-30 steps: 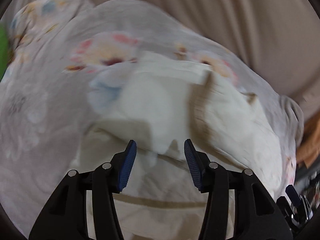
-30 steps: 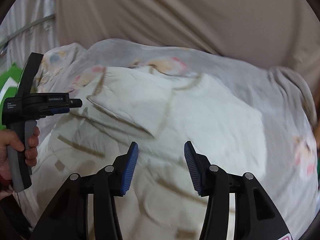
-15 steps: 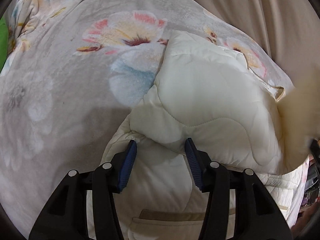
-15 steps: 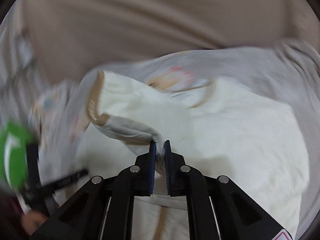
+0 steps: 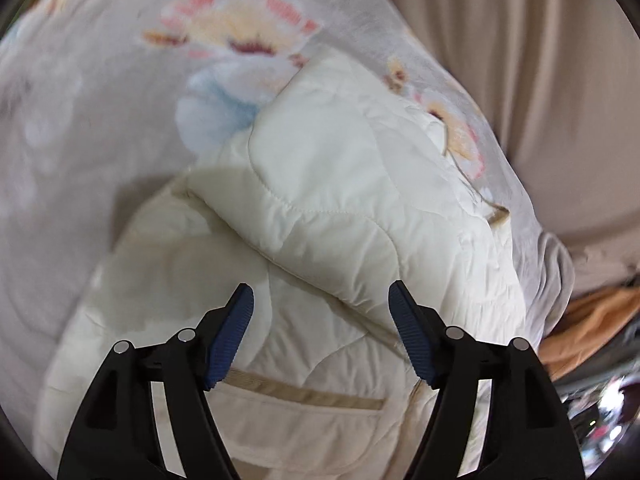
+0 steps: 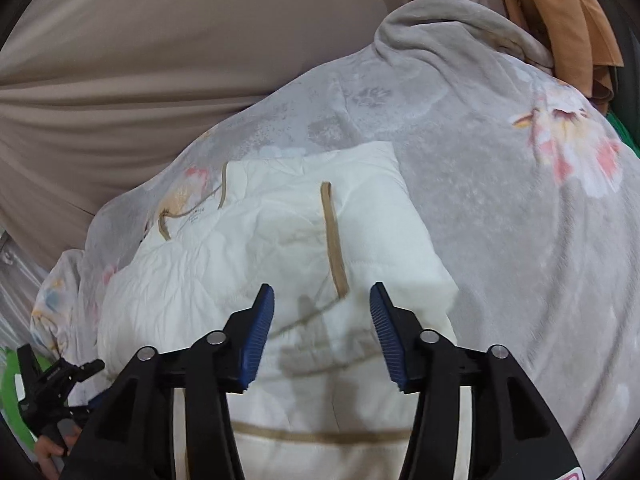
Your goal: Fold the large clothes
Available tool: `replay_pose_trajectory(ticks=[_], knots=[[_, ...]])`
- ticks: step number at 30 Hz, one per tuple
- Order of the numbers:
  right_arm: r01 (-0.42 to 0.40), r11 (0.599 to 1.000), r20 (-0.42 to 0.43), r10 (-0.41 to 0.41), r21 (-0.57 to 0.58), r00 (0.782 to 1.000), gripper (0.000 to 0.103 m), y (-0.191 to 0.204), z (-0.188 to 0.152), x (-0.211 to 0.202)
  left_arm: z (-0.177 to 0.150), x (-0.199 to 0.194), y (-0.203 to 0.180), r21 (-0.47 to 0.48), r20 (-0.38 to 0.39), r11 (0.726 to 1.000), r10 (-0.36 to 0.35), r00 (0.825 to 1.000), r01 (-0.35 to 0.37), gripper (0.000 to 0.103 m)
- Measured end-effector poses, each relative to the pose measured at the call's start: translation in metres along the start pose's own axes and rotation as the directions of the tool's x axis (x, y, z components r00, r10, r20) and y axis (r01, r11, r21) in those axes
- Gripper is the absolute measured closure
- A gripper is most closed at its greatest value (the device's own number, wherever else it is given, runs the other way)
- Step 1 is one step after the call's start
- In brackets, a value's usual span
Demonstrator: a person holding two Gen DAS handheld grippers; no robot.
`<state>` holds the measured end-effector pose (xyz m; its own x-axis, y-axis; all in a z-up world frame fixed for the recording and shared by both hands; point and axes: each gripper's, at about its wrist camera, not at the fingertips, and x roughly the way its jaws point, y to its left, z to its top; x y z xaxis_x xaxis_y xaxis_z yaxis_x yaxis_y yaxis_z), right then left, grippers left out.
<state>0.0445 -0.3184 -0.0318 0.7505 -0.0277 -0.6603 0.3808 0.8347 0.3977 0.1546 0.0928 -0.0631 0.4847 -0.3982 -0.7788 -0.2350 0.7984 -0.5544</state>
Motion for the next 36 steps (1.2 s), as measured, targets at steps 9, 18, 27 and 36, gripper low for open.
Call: replay_pose_trajectory(ticks=[9,18,27,36], knots=[[-0.130,0.988,-0.083,0.123,-0.083,0.989,0.093,0.049,0.015,0.029,0.019,-0.003,0.000,-0.017,0.059,1.000,-0.024,0.998,0.025,0.089],[-0.078,0.997,-0.231,0.072,-0.014,0.970,0.096,0.002,-0.020,0.078,0.014,0.022,0.001,0.147,0.069,0.978,0.140,0.988,-0.149,0.090],[0.053,0.992,0.016,-0.052,-0.111,0.999,0.076,0.040,-0.012,-0.011,0.003,-0.041,-0.012,0.219,0.225,0.950,0.174,0.959,-0.223,0.076],[-0.246,0.796,-0.255,0.119,-0.553,0.960,0.087,0.214,-0.080,0.075,0.007,0.007,-0.062,0.445,0.224,0.864,0.149,0.963,-0.237,0.068]])
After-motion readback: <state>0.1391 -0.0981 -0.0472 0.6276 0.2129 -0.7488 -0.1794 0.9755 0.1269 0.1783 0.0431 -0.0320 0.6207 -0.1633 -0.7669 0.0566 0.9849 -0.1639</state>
